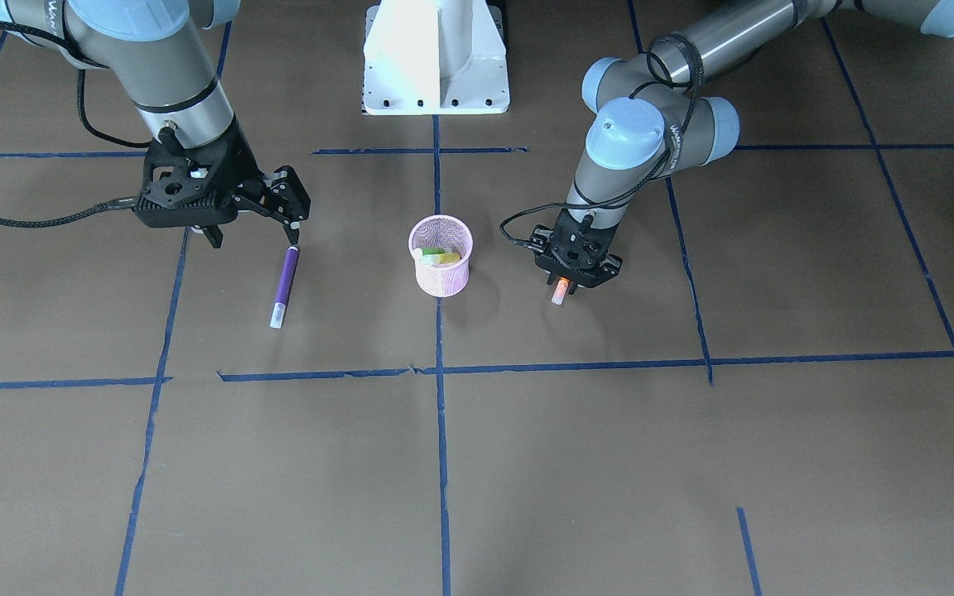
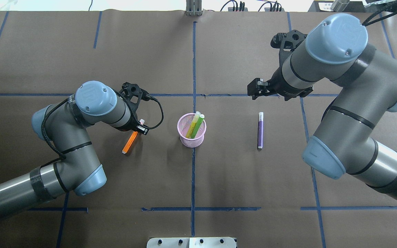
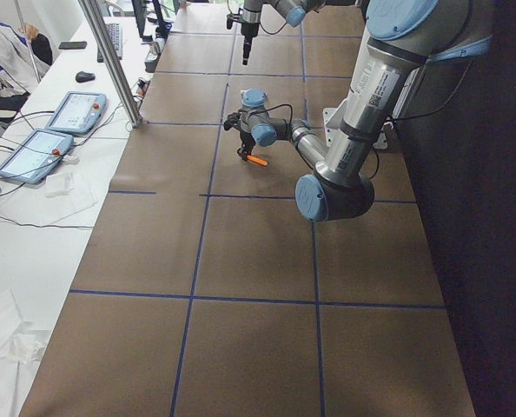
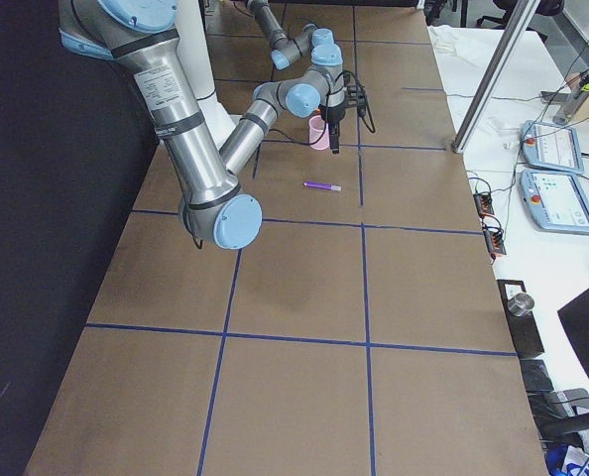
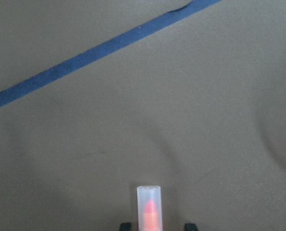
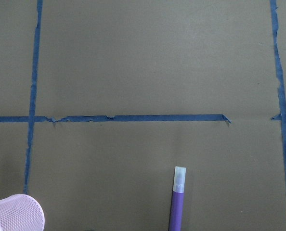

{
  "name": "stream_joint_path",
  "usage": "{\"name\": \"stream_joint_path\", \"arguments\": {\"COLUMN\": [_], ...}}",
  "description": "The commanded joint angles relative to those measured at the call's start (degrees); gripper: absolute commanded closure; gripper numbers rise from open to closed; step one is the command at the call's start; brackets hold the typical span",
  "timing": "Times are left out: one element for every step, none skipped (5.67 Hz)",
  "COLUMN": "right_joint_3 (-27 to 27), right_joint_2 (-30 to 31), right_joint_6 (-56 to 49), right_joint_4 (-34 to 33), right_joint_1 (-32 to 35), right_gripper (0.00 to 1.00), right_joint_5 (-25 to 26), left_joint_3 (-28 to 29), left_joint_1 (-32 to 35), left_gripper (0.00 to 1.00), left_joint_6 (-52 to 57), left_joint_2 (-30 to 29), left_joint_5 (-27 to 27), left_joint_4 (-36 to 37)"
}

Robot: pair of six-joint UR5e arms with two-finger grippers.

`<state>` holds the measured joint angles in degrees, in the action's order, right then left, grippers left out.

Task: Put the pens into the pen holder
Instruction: 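Lower left gripper onto orange marker while right gripper moves toward purple marker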

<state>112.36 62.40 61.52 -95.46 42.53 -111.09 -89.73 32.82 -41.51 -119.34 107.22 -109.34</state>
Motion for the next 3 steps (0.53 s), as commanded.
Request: {"name": "stream_joint_path", "arguments": {"right_joint_3": [0.1,0.1,0.1], "right_joint_2": [0.4,0.6,0.7], "right_joint_6": [0.0,0.0,-0.1], "right_joint_4": [0.1,0.2,0.2], "right_joint_1": [0.0,0.1,0.3], "right_gripper": [0.0,0.0,0.0], "right_joint_5": [0.0,0.0,-0.1], "left_joint_3": [-0.4,-0.8,-3.2], "left_joint_1": [-0.4,-0.3,0.3], "left_gripper": [1.0,1.0,1.0], "left_joint_6": [0.0,-0.1,0.0], "left_joint_2": [-0.1,-0.2,-0.1], "left_joint_5": [0.0,0.0,0.0], "left_joint_4": [0.1,0.1,0.1]}}
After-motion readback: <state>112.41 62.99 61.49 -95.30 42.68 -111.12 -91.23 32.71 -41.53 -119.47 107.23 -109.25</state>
